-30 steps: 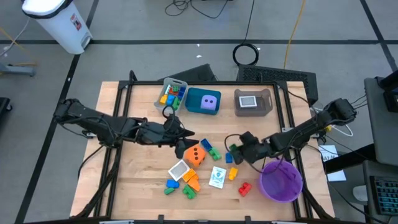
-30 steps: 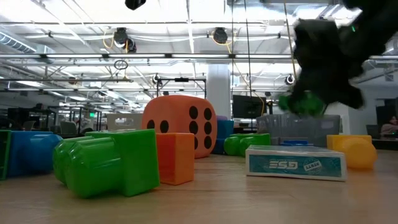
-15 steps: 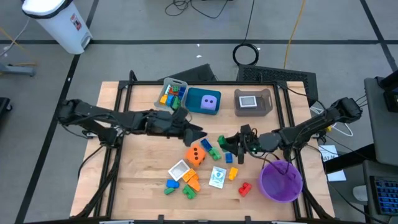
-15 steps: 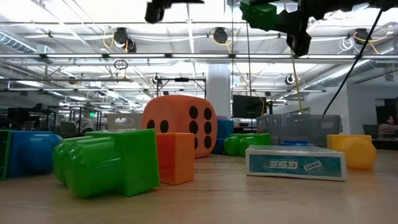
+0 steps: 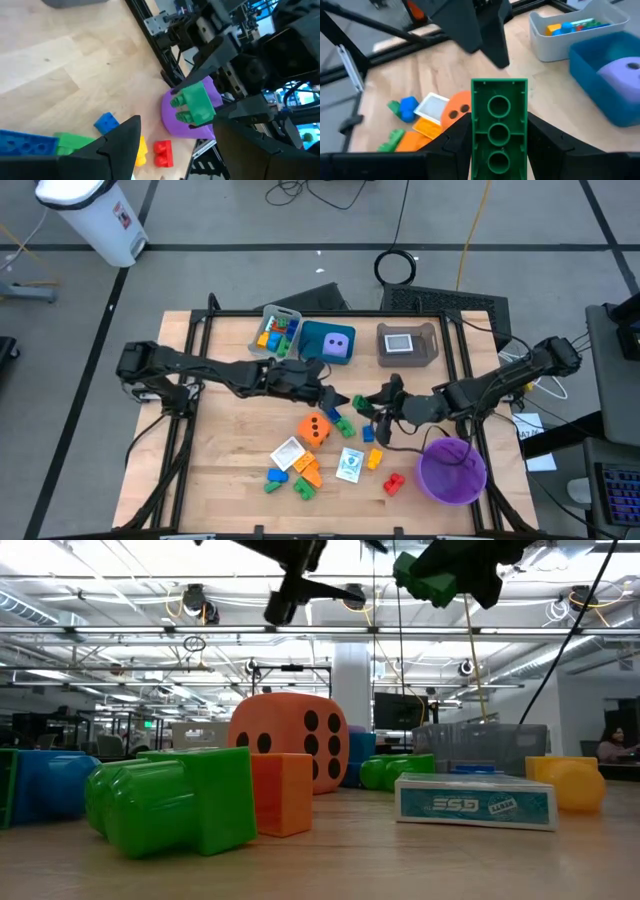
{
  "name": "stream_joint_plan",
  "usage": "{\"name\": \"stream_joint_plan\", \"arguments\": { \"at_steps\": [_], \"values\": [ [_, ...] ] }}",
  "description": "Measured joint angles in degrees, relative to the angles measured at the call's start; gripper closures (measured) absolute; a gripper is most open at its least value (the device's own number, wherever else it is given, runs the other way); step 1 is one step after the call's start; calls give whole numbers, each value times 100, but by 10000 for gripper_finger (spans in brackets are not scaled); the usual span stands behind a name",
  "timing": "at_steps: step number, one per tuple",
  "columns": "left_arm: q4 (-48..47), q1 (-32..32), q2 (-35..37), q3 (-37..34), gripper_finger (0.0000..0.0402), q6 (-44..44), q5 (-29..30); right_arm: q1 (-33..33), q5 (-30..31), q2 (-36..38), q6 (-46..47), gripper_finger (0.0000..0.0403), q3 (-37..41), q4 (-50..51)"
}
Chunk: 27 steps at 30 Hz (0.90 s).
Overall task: Pick & Place Toys
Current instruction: Put the green game piece into the gray bin
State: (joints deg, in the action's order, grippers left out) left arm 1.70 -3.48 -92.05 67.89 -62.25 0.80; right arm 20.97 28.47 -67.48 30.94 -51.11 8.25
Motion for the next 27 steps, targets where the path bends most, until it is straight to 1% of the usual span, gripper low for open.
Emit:
{"name": "stream_joint_plan", "arguments": {
  "at_steps": [5,8,13,16,21,27],
  "values": [
    [-1,75,-380,470,147,105,-112,-34,-21,-95,-166,264,-77,219],
    [-21,135,-576,767,147,229,-326,-39,-5,-123,-168,264,-81,200],
    [-602,226,-893,1227,147,215,-684,-37,-18,-159,-168,264,-76,363],
    [-787,261,-1094,1429,147,193,-818,-37,-5,-155,-170,264,-79,351],
    [-803,277,-1372,1682,147,172,-980,-37,-4,-155,-211,264,-79,358],
    [-988,306,-1374,1697,147,161,-966,-37,-1,-155,-212,264,-76,405]
  ]
}}
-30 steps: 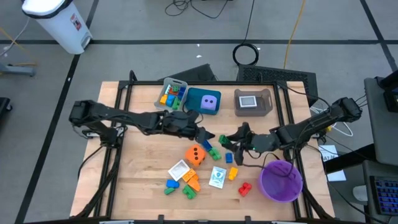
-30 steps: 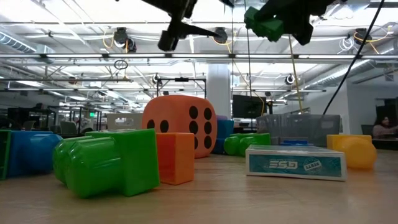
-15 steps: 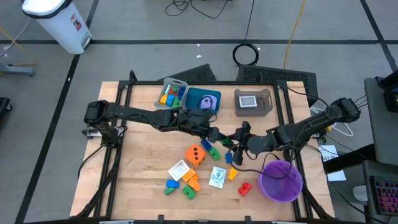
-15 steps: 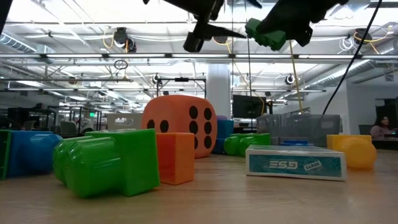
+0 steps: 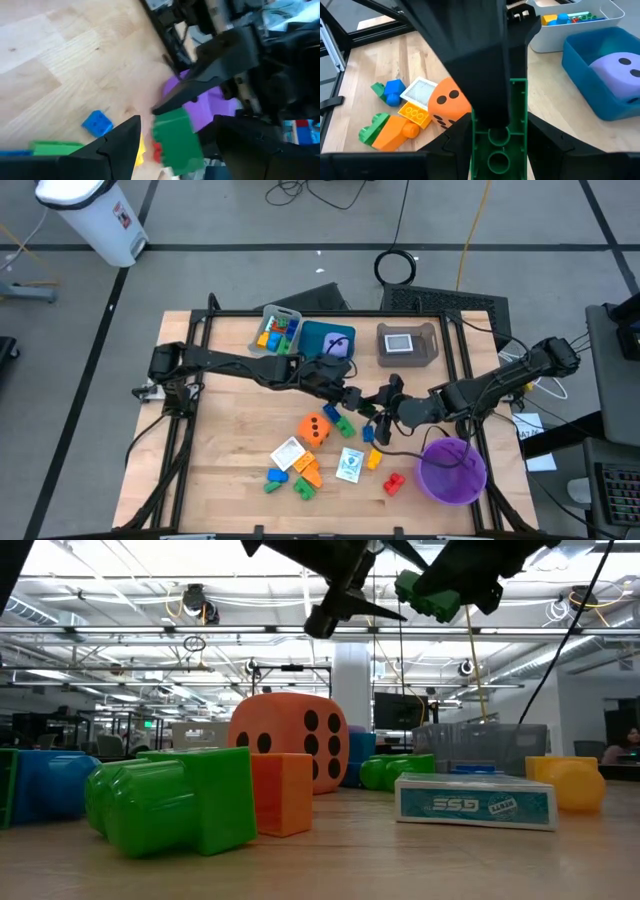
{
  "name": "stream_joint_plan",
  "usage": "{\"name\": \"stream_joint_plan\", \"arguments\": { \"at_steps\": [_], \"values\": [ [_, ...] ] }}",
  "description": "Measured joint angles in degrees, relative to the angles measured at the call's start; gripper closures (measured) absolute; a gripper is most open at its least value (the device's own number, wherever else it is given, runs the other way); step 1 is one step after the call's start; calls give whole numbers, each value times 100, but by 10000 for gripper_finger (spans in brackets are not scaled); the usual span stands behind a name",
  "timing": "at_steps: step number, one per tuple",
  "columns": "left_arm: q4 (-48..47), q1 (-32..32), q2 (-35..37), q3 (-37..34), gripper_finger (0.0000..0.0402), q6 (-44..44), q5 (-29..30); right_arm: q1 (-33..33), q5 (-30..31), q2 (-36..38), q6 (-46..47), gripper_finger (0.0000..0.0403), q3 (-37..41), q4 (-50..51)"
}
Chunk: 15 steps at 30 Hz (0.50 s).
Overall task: Pick & Place Toys
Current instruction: Put the green game piece into the gray bin
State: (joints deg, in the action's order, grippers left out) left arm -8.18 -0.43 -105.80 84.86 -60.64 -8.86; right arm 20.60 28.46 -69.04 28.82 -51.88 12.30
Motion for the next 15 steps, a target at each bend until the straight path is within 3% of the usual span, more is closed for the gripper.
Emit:
{"name": "stream_joint_plan", "arguments": {
  "at_steps": [5,15],
  "values": [
    [-200,42,0,2,162,-131,-81,0,1,0,-7,264,0,-23],
    [-106,72,2,2,266,-145,-201,0,5,-2,-163,254,4,-79]
  ]
}}
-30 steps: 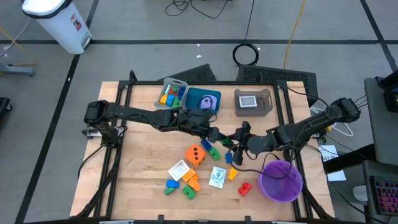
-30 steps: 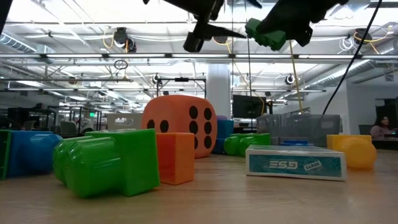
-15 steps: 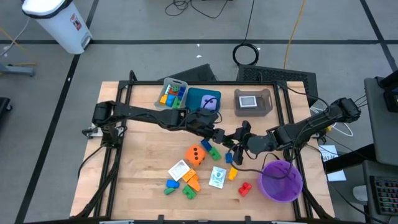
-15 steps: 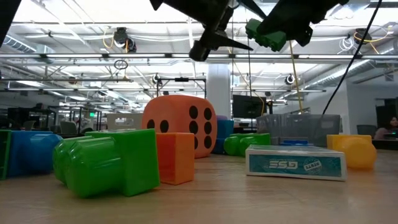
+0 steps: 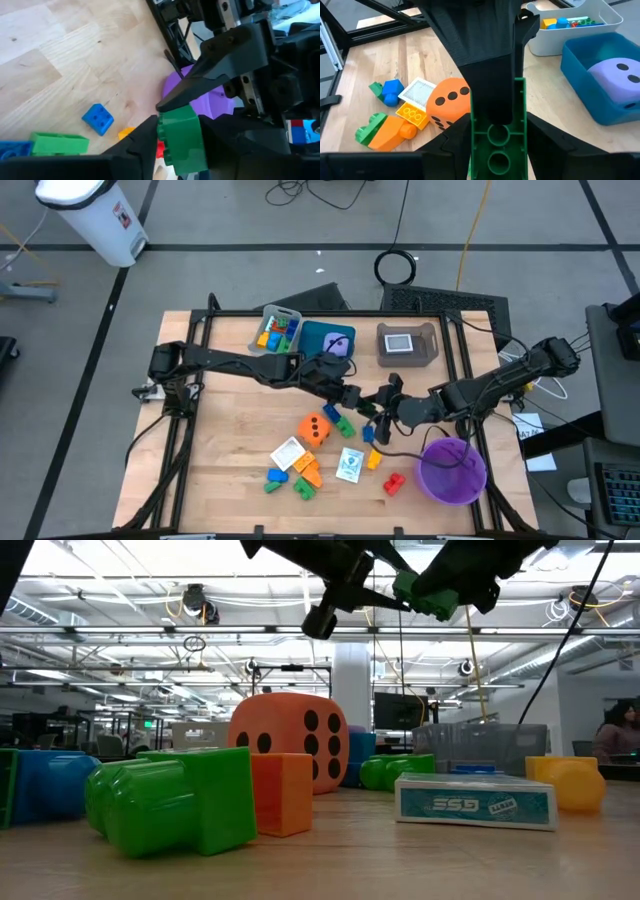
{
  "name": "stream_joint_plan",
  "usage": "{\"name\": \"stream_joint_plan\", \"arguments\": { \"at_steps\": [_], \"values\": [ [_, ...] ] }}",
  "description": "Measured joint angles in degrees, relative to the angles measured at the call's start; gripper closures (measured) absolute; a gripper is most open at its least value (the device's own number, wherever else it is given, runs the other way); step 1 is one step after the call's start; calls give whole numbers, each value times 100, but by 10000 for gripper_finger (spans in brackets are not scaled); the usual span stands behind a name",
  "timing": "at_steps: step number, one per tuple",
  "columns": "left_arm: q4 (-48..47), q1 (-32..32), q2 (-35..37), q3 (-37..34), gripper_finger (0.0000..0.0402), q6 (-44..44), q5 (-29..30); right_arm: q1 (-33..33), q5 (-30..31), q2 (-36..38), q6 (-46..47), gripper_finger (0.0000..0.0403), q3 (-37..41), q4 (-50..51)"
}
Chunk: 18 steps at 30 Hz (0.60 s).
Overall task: Pick & Place Toys
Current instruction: Put the green game piece into the gray bin
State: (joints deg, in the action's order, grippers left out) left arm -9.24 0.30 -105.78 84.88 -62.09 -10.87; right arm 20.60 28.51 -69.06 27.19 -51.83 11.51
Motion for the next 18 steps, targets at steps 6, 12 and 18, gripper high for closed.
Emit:
{"name": "stream_joint_plan", "arguments": {
  "at_steps": [6,12,18],
  "values": [
    [-41,-5,-2,-2,298,110,-138,0,-316,4,-14,217,0,-33],
    [-34,0,-2,-2,295,202,-138,-2,-488,85,-176,189,0,-8],
    [-39,48,-2,-2,294,320,-193,-2,-605,354,-449,180,2,76]
  ]
}}
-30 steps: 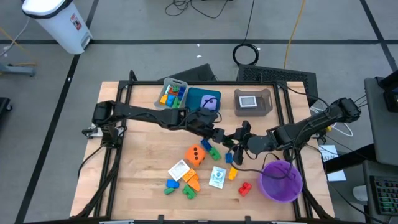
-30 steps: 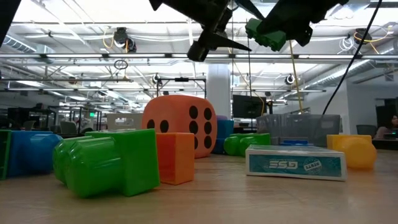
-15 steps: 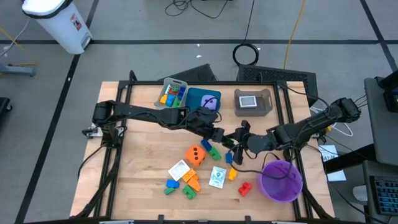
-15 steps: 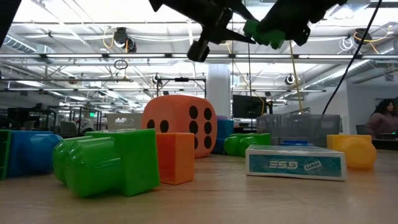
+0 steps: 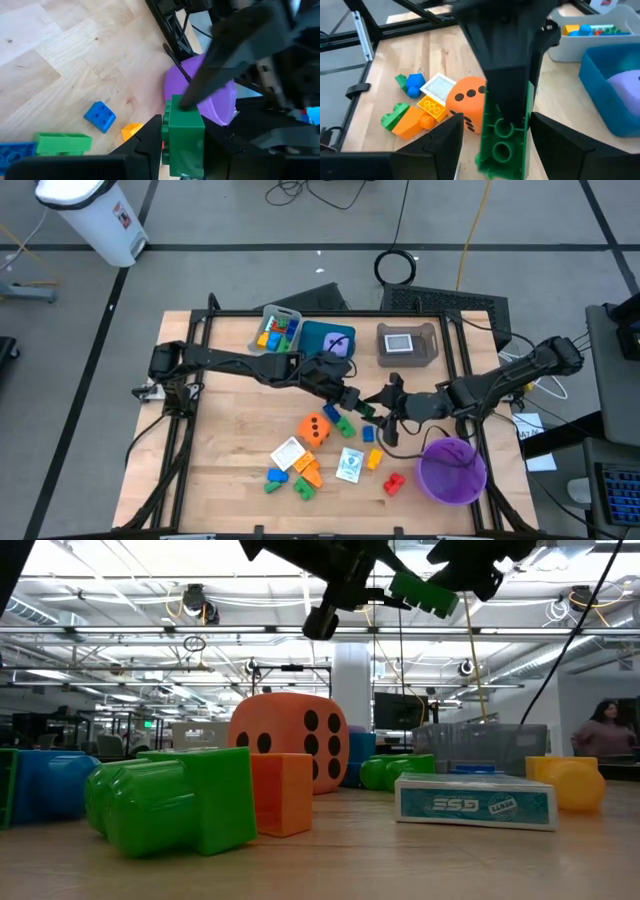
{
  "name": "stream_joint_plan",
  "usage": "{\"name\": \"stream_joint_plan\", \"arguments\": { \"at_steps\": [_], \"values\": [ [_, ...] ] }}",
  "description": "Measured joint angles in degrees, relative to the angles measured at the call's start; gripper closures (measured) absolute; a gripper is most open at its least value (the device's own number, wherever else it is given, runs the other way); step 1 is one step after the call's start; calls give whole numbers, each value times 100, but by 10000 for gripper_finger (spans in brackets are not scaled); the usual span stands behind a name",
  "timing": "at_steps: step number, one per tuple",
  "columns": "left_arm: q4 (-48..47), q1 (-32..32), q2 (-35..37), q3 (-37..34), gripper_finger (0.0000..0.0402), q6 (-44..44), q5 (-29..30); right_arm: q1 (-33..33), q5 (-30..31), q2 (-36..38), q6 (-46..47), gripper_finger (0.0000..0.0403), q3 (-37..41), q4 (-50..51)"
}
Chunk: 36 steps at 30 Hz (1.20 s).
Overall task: Pick & Place Toys
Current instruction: Put the green game piece into the gray bin
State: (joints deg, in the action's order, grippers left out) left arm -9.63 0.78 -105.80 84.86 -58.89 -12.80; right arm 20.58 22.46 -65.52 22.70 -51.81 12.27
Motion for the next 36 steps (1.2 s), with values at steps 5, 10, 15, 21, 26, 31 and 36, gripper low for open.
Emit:
{"name": "stream_joint_plan", "arguments": {
  "at_steps": [5,10,15,21,26,31,36],
  "values": [
    [-12,99,2,0,294,77,-108,4,13,334,-153,185,0,261],
    [-12,216,2,0,294,235,-271,4,161,653,-112,189,0,507],
    [-387,447,219,-2,293,588,-323,4,177,795,-34,190,14,640],
    [-1876,932,793,-5,293,1333,41,1,177,800,339,190,278,627],
    [-3260,1466,1245,-2,293,1845,653,0,217,798,754,190,589,580],
    [-4421,2093,1381,-2,293,2312,994,0,319,800,1164,190,816,568],
    [-5138,2673,1381,-2,293,2657,1175,0,306,798,1370,190,948,556]
  ]
}}
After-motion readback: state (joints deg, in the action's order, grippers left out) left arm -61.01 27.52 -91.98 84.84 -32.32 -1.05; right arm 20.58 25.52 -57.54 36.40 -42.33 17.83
